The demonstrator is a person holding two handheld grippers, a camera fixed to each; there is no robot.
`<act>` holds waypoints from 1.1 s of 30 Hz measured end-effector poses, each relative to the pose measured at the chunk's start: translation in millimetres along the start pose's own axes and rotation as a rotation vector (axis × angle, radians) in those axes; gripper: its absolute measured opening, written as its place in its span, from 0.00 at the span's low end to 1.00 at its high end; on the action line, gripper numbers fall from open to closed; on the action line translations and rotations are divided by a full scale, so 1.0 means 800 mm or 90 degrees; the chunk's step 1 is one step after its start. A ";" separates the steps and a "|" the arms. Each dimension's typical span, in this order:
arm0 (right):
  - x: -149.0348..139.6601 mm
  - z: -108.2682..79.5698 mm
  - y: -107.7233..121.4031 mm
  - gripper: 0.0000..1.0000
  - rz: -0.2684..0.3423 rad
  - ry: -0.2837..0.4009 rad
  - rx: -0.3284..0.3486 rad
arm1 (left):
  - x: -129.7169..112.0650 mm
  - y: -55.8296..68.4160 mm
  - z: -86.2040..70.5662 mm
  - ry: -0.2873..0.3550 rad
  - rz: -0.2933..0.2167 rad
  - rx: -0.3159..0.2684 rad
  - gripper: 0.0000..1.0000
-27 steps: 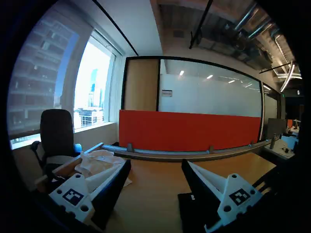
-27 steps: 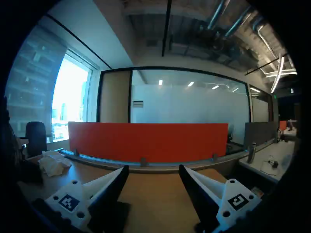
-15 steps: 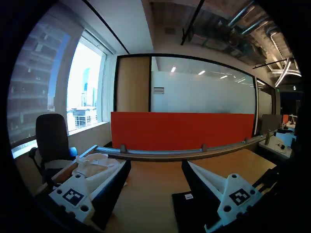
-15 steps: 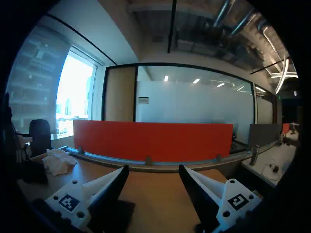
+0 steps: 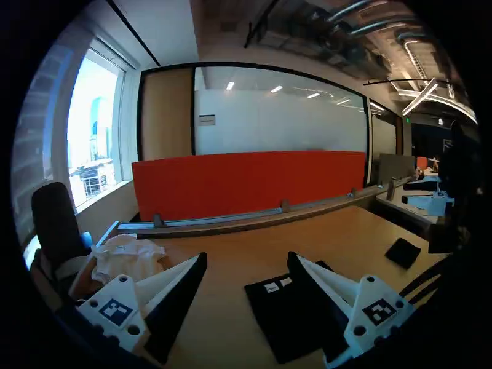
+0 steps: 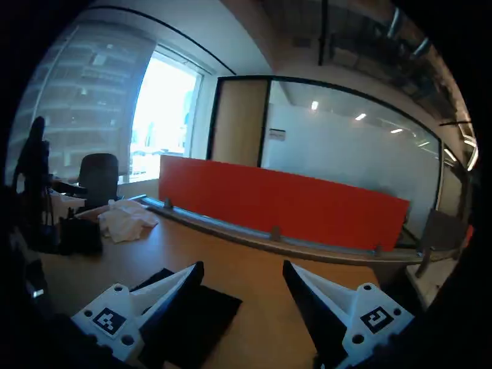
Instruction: Fold towel
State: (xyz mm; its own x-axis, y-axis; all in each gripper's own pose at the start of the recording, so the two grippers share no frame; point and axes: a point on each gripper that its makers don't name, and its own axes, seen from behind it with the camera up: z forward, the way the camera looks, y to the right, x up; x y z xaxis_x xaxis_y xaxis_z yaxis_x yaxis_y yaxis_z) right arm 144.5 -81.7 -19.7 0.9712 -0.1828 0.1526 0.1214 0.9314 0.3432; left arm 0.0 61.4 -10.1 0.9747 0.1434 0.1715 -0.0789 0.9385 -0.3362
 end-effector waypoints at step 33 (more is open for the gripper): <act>-0.165 0.012 -0.075 0.99 -0.043 -0.160 0.125 | -0.177 0.053 0.011 -0.154 0.064 -0.099 0.97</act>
State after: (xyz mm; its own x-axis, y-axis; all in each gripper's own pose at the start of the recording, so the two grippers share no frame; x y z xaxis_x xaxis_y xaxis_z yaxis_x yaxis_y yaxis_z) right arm 6.7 -116.4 -51.4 0.8784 -0.3364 0.3395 0.1175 0.8405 0.5289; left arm -143.3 84.0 -40.4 0.8844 0.3207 0.3391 -0.1213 0.8595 -0.4966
